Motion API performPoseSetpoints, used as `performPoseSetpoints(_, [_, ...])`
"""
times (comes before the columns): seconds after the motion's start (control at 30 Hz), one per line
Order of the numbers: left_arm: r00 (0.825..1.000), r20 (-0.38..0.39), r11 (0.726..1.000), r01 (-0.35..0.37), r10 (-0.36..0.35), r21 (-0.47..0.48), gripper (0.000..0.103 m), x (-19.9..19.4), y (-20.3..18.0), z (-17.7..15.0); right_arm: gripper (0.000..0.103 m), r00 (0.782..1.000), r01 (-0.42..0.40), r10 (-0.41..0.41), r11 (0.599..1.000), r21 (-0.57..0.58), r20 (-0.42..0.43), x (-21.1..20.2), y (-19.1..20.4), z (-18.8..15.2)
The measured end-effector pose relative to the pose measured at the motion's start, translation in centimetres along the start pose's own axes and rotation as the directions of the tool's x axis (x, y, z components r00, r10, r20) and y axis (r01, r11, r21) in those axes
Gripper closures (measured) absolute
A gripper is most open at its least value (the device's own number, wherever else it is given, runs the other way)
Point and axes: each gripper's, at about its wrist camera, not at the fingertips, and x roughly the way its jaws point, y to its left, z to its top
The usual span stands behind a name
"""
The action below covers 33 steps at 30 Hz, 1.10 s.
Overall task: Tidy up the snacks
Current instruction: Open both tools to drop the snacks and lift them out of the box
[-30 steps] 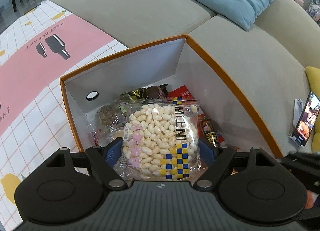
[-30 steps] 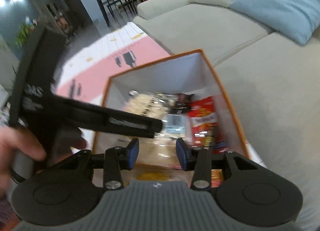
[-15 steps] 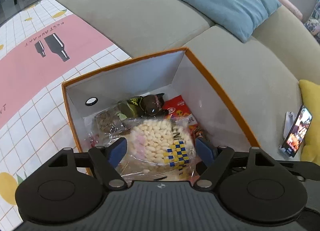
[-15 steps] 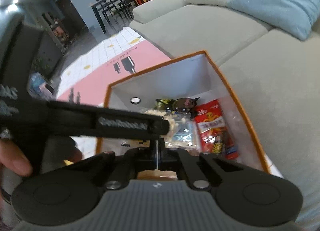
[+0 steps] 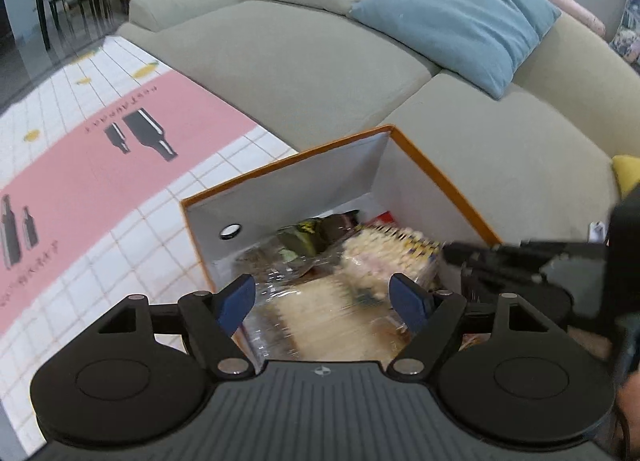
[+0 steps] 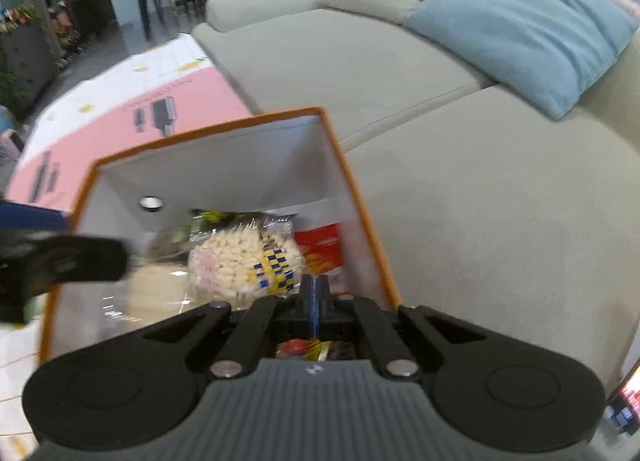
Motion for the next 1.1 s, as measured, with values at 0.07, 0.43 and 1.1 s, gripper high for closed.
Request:
performPoseSetpoints(0.07, [1.000, 0.001, 1.000, -0.020, 0.020, 0.013, 0.014, -0.3, 0.2, -0.2, 0.103, 0.999, 0.032, -0.032, 0.999, -0.018, 0.005, 0.3, 0.3, -0.1])
performPoseSetpoints(0.43, [0.995, 0.055, 0.993, -0.082, 0.078, 0.086, 0.014, -4.0, 0.4, -2.0, 0.090, 0.998, 0.054, -0.053, 0.997, -0.049, 0.024, -1.7, 1.4, -0.4])
performPoseSetpoints(1.1, [0.898, 0.400, 0.960, -0.250, 0.183, 0.123, 0.013, -17.3, 3.0, -10.0, 0.043, 0.965, -0.131, 0.150, 0.986, -0.104, 0.213, -18.5, 9.5, -3.0])
